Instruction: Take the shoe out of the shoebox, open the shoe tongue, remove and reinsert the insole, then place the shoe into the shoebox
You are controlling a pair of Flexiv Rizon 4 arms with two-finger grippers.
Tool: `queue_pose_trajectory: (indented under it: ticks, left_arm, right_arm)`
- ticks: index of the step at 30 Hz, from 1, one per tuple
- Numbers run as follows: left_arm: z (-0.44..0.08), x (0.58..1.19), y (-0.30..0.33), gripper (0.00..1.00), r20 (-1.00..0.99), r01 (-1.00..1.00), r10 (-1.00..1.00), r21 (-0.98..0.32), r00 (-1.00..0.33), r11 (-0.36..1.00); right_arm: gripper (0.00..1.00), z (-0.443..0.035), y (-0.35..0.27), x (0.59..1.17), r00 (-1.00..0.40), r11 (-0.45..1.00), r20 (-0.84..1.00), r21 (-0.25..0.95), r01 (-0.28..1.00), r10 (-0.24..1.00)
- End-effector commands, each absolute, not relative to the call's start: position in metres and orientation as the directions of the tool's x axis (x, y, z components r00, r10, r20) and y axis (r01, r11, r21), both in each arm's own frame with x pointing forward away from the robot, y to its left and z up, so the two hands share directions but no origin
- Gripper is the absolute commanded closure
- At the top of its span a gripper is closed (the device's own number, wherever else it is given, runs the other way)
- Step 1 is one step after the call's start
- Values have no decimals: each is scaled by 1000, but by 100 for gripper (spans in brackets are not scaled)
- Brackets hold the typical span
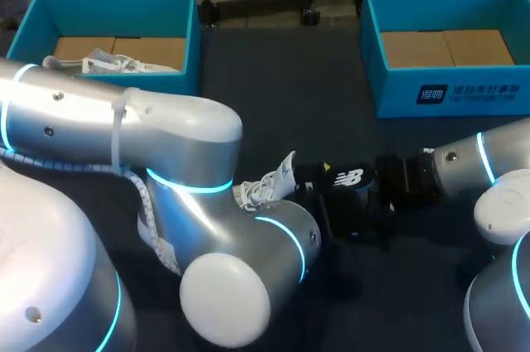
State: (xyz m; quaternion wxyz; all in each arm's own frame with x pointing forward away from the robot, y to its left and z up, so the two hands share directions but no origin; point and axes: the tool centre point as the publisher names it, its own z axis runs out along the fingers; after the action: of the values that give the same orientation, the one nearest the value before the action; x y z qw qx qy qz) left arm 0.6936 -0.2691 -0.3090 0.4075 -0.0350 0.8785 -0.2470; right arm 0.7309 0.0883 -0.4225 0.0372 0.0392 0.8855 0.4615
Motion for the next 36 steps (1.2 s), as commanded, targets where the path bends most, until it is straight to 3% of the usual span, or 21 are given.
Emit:
queue_pose_trajectory:
  ticks: [1,9,11,36]
  left_arm:
    - [-312,692,-275,51,-708,129,-280,-464,-648,876]
    - [-320,697,-281,53,-701,106,-290,-463,-652,880]
    - [-323,699,-281,60,-700,95,-295,-461,-650,882]
    - [-344,706,-287,67,-752,75,-378,-490,-541,868]
  right_arm:
    - [100,-422,89,730,-994,574,-30,818,36,105]
    - [100,-422,89,730,-994,574,-30,818,36,105]
    - [100,-422,89,730,-994,574,-30,818,36,105]
    - [100,-422,89,730,-994,574,-30,818,36,105]
